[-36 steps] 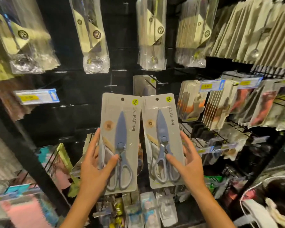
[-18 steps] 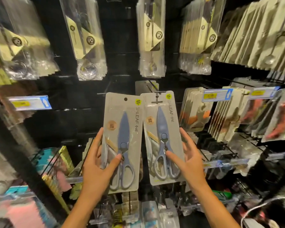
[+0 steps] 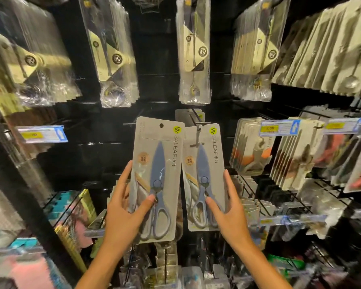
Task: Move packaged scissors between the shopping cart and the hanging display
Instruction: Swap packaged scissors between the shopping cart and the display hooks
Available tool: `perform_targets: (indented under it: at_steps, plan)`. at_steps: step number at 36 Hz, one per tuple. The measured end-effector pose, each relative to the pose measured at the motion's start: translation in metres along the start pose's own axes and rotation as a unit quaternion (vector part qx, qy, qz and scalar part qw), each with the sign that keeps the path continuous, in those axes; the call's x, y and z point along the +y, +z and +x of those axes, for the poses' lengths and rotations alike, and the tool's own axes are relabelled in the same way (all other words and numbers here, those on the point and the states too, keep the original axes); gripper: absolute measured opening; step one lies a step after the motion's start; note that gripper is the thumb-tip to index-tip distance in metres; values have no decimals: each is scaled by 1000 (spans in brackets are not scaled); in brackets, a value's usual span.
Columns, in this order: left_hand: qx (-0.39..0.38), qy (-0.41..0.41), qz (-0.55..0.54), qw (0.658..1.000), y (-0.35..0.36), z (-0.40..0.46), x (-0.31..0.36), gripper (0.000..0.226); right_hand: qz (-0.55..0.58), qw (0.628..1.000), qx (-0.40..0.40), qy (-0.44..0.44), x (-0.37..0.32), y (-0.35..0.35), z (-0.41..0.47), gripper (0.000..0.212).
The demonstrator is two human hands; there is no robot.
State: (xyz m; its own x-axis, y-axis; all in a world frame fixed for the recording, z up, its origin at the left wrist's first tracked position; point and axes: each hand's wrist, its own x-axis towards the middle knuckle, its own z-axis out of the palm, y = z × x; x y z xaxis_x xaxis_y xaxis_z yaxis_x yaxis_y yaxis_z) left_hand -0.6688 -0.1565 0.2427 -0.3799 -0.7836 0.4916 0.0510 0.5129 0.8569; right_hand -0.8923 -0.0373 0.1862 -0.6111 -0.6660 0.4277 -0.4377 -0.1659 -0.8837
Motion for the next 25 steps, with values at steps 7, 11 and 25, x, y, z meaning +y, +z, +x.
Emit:
perform_targets:
  at_steps: [7,11,25]
  plan:
    - [6,23,7,1000,4,12,-1,87,-104,994,-17,-11,15,7,21,84]
    - [11,28,8,1000,10,18,-5,86,-151,988,-18,-9,24,13,41,84]
    - [27,41,-7,999,22,39,-11,86,-248,967,-50,24,59,35,129,91]
